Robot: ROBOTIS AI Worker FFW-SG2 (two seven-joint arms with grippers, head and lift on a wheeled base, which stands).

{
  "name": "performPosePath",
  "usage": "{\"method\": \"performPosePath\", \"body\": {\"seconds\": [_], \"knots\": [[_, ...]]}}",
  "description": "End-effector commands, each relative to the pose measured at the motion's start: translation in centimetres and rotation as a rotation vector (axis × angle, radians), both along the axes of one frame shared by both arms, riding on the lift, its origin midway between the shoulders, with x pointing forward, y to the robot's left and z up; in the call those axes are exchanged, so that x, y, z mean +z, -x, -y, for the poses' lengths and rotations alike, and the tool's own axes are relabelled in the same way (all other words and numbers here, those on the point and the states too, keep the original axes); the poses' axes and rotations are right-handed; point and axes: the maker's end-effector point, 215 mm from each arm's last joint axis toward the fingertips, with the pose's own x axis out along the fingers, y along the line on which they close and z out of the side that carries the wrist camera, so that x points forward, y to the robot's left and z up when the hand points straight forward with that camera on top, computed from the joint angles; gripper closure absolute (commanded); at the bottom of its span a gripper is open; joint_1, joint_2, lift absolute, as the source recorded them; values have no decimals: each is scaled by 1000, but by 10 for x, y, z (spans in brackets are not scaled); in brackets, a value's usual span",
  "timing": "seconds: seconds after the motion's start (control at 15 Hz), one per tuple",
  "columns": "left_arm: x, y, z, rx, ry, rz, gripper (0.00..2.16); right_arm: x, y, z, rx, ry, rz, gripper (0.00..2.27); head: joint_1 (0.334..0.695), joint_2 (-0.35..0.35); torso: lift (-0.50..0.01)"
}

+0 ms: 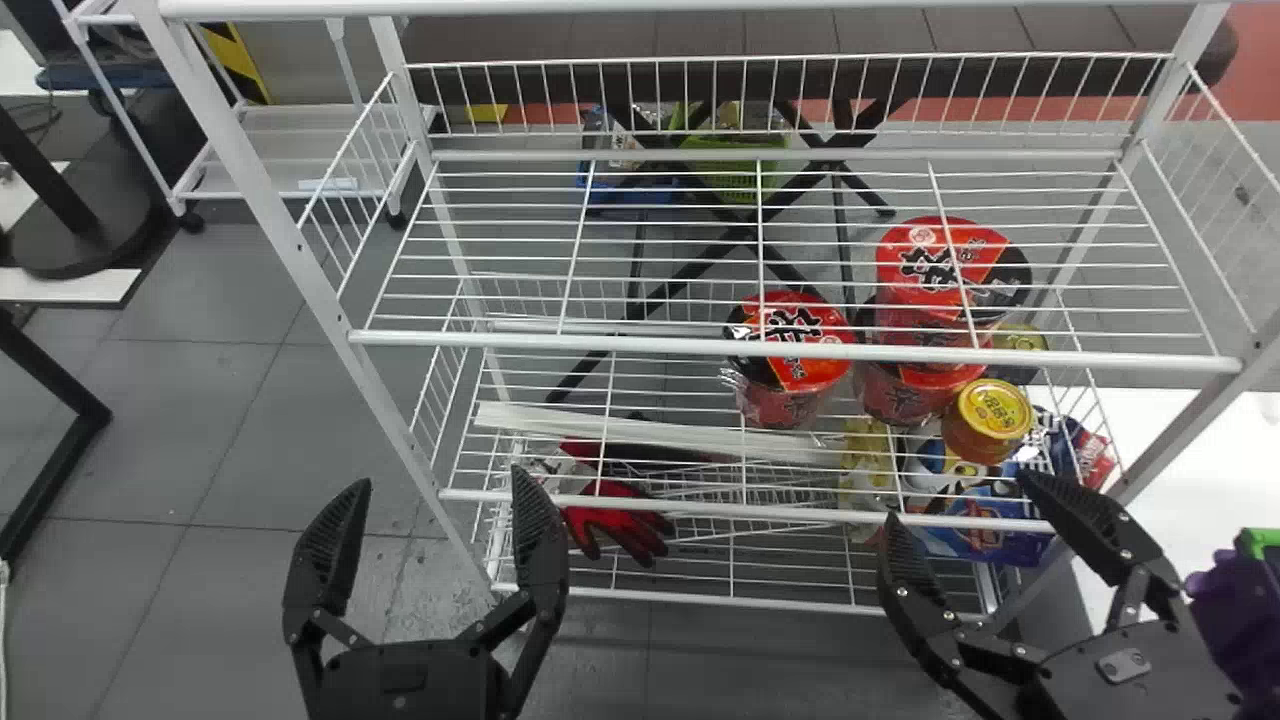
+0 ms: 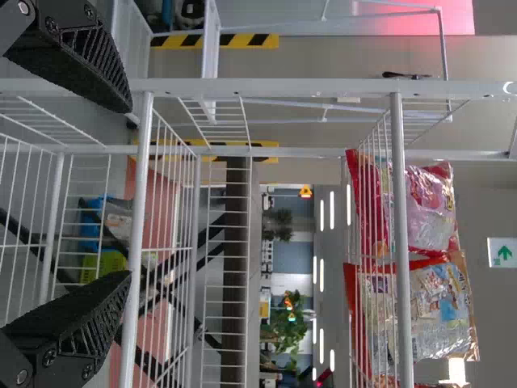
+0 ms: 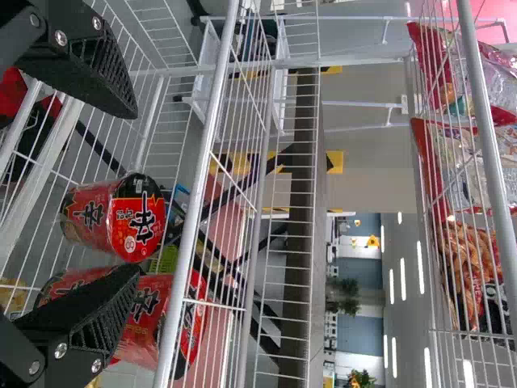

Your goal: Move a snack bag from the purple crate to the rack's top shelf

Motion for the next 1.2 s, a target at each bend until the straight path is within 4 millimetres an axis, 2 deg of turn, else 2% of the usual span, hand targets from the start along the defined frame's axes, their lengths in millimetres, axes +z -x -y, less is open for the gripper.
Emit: {"method": "performPosePath", "body": {"seconds": [0.0, 0.73, 1.0, 1.13], "knots": [[1, 0, 0, -1, 1, 2, 90, 0, 0, 0, -1, 1, 0, 140, 695, 79, -416], [0, -2, -1, 1, 1, 1, 90, -1, -1, 0, -1, -8, -1, 140, 695, 78, -460], [0, -2, -1, 1, 0, 1, 90, 1, -2, 2, -4, -8, 3, 140, 695, 78, -461], [-3, -2, -1, -1, 0, -3, 90, 9, -3, 4, -9, -11, 25, 140, 695, 77, -461]]}}
